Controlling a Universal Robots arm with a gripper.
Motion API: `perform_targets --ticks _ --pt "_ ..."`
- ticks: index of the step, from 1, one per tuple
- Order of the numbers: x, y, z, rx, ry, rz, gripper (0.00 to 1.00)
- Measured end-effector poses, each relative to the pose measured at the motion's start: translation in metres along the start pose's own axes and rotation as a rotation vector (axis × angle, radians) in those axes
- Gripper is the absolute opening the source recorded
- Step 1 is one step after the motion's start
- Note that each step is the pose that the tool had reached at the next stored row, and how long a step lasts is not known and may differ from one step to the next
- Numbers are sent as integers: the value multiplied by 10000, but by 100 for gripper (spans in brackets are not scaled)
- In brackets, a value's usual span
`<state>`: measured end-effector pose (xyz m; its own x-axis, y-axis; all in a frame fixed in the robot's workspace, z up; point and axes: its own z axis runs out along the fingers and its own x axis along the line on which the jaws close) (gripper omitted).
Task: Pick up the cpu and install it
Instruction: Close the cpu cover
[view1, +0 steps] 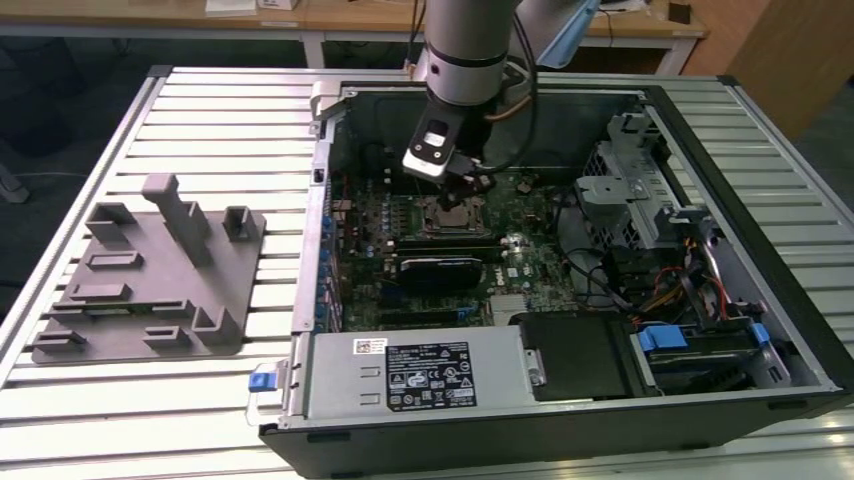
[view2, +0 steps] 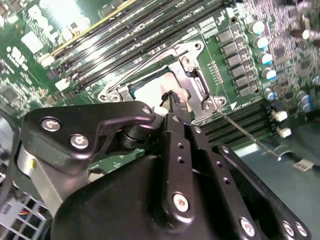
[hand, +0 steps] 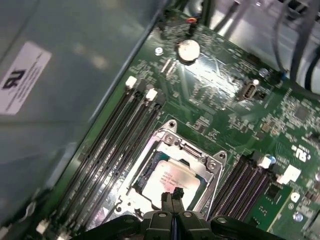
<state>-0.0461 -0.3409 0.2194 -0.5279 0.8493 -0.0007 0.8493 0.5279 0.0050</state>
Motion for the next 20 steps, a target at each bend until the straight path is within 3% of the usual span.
perform_targets --ticks 12,17,20 --pt "0 0 7 57 -83 -2175 11" --pt "0 0 9 121 -169 -3017 11" --pt "0 0 9 129 -183 -3539 11"
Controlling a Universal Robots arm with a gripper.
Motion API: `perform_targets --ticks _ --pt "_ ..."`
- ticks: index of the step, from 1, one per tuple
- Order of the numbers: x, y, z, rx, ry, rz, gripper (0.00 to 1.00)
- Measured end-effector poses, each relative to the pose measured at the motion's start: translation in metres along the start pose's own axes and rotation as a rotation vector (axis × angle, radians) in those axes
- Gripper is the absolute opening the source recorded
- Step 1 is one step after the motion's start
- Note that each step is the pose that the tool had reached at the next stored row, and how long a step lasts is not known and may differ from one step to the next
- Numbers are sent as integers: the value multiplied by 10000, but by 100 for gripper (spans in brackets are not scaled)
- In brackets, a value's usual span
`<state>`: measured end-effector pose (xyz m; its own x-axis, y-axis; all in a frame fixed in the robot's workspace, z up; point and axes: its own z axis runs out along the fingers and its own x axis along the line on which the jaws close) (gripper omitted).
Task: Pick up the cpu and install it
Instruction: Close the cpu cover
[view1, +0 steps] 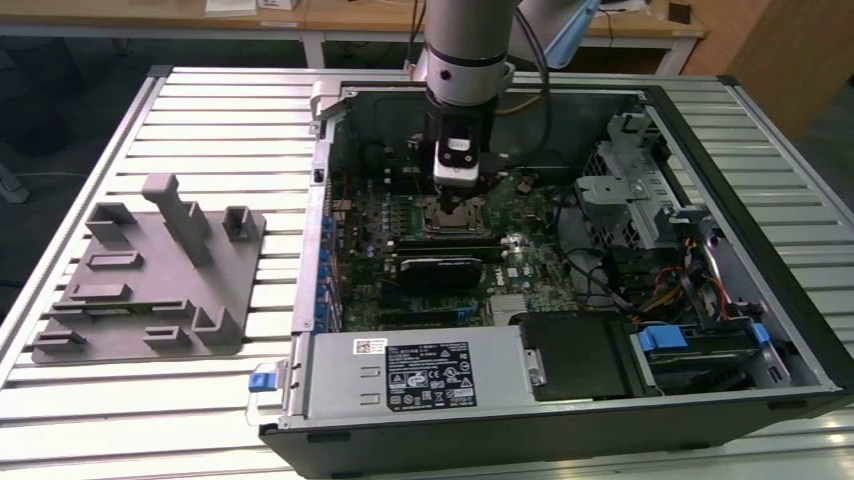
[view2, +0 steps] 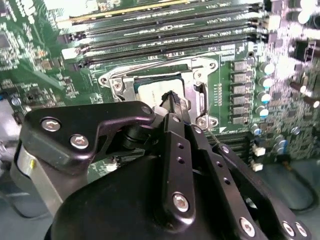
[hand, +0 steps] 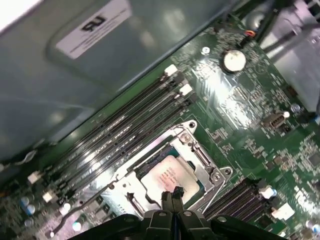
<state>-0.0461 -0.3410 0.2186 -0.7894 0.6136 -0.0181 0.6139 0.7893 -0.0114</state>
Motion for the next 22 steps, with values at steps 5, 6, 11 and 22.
perform_targets --ticks 5,6,11,22 --pt "1 1 2 0 -25 -908 11" --pt "0 0 3 6 -33 -1082 11" --pt "0 0 4 30 -72 -1979 11" --pt "0 0 8 69 -153 -3986 11"
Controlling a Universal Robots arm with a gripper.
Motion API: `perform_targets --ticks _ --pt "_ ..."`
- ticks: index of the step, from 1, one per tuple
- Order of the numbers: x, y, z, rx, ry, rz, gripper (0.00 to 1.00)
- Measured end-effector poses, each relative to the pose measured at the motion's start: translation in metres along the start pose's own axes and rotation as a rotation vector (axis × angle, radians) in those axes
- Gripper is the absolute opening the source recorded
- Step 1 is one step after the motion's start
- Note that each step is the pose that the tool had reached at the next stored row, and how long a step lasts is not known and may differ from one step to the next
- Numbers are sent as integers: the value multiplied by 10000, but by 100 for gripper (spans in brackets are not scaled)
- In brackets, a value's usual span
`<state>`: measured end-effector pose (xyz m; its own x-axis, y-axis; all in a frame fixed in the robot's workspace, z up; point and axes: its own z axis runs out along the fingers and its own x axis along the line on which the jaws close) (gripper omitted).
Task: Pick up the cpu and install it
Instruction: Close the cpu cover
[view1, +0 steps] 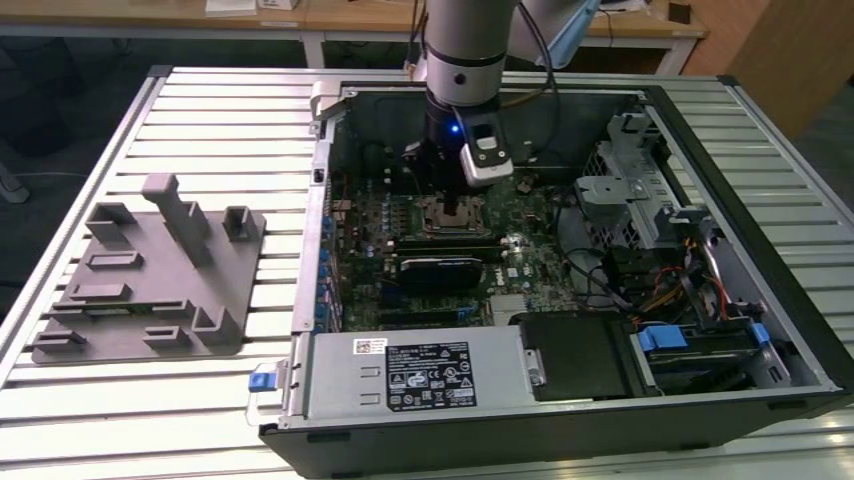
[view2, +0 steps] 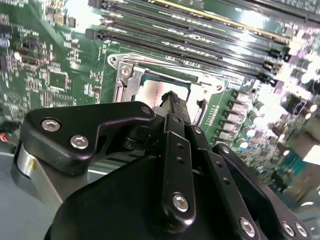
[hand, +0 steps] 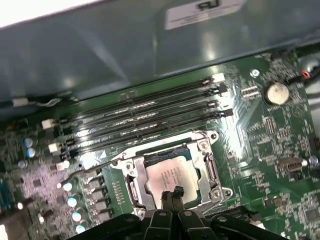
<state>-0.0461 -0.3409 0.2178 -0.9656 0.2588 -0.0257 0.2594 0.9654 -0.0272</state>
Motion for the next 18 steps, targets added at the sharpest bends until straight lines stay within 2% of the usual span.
perform_targets --ticks 12,18 --pt "1 0 10 69 -88 -2097 11" --pt "46 -11 32 71 -89 -2103 11"
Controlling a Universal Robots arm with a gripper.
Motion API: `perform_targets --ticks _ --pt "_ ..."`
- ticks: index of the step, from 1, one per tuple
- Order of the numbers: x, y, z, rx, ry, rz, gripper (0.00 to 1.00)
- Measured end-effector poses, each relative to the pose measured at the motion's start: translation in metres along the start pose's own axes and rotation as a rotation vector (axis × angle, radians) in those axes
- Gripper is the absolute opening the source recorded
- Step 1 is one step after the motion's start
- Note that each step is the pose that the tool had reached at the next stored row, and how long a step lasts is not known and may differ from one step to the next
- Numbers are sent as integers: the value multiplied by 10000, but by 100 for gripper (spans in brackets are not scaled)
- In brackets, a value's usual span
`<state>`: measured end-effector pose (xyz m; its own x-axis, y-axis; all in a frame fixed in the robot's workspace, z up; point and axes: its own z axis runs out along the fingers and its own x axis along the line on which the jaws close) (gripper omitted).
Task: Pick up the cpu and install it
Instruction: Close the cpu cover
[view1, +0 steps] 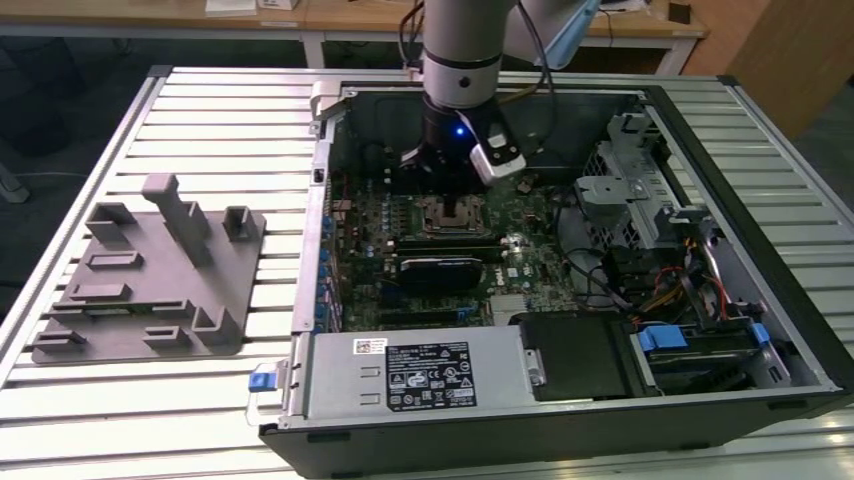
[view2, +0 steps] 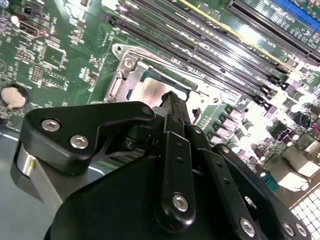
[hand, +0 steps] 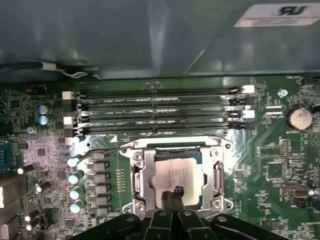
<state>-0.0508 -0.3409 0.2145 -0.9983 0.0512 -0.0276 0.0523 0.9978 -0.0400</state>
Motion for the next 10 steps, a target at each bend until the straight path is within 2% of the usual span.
perform_targets --ticks 10 --pt "111 -3 68 1 8 31 11"
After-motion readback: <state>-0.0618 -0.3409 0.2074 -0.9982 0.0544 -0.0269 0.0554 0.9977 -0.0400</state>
